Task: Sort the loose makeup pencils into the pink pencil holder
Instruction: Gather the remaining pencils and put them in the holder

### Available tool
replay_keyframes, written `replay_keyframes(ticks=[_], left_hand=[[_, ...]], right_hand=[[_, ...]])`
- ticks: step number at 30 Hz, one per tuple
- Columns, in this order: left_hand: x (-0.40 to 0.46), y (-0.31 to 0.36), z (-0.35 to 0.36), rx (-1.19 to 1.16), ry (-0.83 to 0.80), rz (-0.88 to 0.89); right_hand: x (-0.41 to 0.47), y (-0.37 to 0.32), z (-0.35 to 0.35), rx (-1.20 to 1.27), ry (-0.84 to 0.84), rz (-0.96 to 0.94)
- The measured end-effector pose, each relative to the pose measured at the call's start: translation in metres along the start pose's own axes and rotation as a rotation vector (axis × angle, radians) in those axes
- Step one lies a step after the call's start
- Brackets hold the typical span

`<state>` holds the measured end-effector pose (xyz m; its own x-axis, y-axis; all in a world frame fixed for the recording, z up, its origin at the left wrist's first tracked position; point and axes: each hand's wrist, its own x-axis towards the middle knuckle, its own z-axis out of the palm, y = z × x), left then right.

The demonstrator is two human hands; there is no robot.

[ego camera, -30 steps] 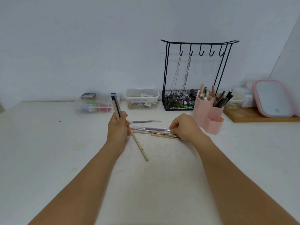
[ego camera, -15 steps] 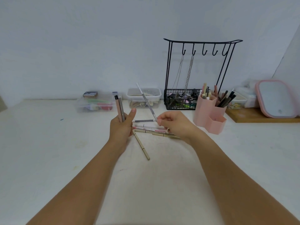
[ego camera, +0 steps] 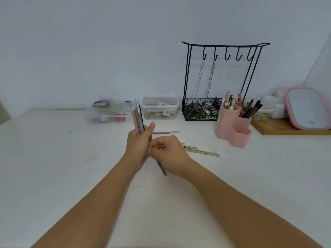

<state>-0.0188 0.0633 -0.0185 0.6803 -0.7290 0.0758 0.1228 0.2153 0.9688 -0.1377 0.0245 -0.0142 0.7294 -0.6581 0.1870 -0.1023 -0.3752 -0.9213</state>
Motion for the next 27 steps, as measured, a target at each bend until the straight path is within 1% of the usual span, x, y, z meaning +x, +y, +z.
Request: replay_keyframes(ticks=[3,5,7,8,11,16,18,22,24,27], left_hand=[[0.001,0.001,-0.003,0.123,0.038,0.075],[0.003,0.003,-0.008,0.21,0.072,0.126],[0.005,0.004,-0.014,0.233,0.092,0.125],[0.006,0.004,-0.016,0.237,0.101,0.116],[0.005,0.003,-0.017,0.261,0.124,0.106],[0.008,0.006,-0.015,0.161,0.126,-0.019],[0.01,0.005,-0.015,0.124,0.102,-0.035],[0.008,0.0,-0.014,0.275,0.025,0.009],[0.006,-0.001,-0.014,0.349,0.013,0.032],[0.002,0.002,-0.013,0.338,0.021,0.057]], right_hand=[[0.003,0.0,-0.006,-0.12,0.062,-0.036],[0.01,0.001,-0.021,-0.262,0.199,-0.071],[0.018,0.004,-0.045,-0.467,0.304,-0.063],[0.02,0.007,-0.056,-0.54,0.31,-0.033],[0.021,0.021,-0.07,-0.654,0.225,0.067],[0.027,0.03,-0.067,-0.657,0.173,0.125],[0.028,0.029,-0.068,-0.647,0.165,0.13],[0.028,0.029,-0.068,-0.622,0.165,0.14],[0.028,0.029,-0.068,-0.628,0.158,0.142],[0.028,0.028,-0.069,-0.596,0.186,0.112]])
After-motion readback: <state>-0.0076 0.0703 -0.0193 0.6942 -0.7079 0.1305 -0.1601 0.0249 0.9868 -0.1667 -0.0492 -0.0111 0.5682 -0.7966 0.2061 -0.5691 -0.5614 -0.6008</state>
